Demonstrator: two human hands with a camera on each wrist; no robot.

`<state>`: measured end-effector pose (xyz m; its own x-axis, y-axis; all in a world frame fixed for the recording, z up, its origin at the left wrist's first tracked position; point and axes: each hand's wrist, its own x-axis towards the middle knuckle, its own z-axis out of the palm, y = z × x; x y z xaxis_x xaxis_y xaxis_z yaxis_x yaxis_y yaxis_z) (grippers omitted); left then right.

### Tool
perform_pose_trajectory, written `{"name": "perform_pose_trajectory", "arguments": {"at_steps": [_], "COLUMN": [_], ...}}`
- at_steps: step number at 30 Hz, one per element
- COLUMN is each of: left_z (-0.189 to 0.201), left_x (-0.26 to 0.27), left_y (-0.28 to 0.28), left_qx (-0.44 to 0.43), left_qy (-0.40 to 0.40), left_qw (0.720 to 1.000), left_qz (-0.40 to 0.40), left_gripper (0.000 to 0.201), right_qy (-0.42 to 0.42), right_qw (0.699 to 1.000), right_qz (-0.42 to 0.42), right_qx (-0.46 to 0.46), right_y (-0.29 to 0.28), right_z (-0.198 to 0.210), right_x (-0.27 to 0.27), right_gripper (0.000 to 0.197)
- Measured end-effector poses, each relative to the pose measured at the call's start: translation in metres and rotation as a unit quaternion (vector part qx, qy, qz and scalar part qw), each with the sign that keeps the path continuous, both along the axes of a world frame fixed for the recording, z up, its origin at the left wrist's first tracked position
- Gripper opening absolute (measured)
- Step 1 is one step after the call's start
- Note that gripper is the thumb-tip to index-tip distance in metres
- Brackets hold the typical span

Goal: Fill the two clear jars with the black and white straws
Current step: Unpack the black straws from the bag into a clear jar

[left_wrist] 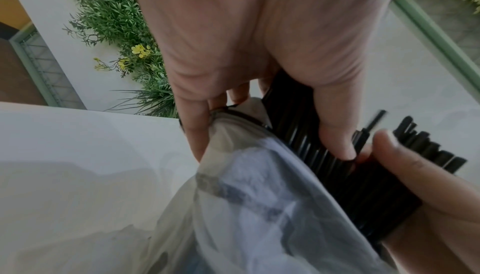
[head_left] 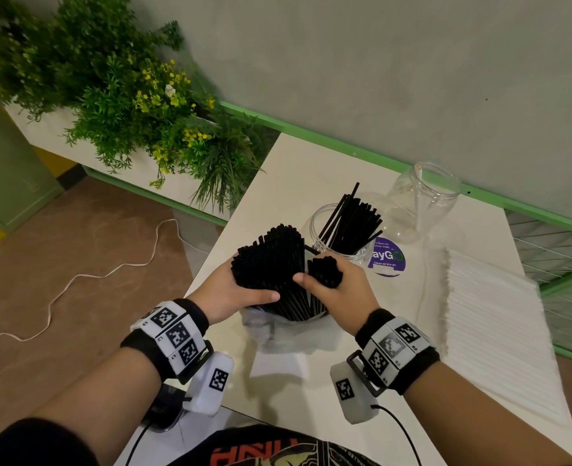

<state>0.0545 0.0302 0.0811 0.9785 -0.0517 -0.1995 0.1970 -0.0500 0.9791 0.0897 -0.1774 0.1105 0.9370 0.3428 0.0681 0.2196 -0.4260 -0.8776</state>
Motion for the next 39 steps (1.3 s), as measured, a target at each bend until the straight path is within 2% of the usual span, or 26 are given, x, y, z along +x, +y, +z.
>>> {"name": "perform_pose_trajectory", "arguments": {"at_steps": [4,9,13,15,19,24,28,30,34,39], "left_z": [-0.002,-0.004,-0.004,-0.003,-0.001,-0.002,0.000,0.002,0.005,0.009], "left_x": [0.000,0.002,0.001,0.001,0.002,0.003,0.007,0.008,0.007,0.008], "left_y": [0.000,0.000,0.000,-0.001,-0.004,-0.004,-0.006,-0.006,-0.004,-0.005], "left_qx": [-0.009,0.007,-0.001,0.004,0.020,0.030,0.049,0.046,0.038,0.027], "left_qy": [0.000,-0.007,-0.003,-0.002,-0.004,-0.003,-0.003,0.001,0.005,0.011], "left_qw": [1.000,1.000,1.000,1.000,1.000,0.999,0.999,0.999,0.999,1.000], "left_qz": [0.005,0.009,0.004,0.003,0.007,0.012,0.009,0.006,-0.004,0.004], "left_gripper": [0.053,0.054,0.068,0.069,0.055,0.066,0.049,0.050,0.057,0.049], "right_qy": [-0.004,-0.047,-0.092,-0.108,-0.123,-0.113,-0.107,-0.103,-0.106,-0.121], "right_qw": [0.998,0.993,0.991,0.991,0.991,0.987,0.980,0.978,0.973,0.959], "right_qz": [-0.018,-0.066,-0.054,-0.034,-0.013,-0.030,-0.049,-0.054,-0.060,-0.067], "right_qx": [0.064,0.088,0.085,0.070,0.061,0.109,0.160,0.170,0.196,0.246], "right_y": [0.000,0.005,0.007,0.007,0.009,0.012,0.009,0.008,0.009,0.005], "right_z": [0.013,0.016,0.018,0.023,0.025,0.044,0.066,0.072,0.085,0.114], "right_x": [-0.002,0.000,0.005,0.008,0.012,0.020,0.029,0.031,0.031,0.036], "right_gripper": [0.021,0.014,0.057,0.066,0.057,0.040,0.036,0.033,0.034,0.039]}}
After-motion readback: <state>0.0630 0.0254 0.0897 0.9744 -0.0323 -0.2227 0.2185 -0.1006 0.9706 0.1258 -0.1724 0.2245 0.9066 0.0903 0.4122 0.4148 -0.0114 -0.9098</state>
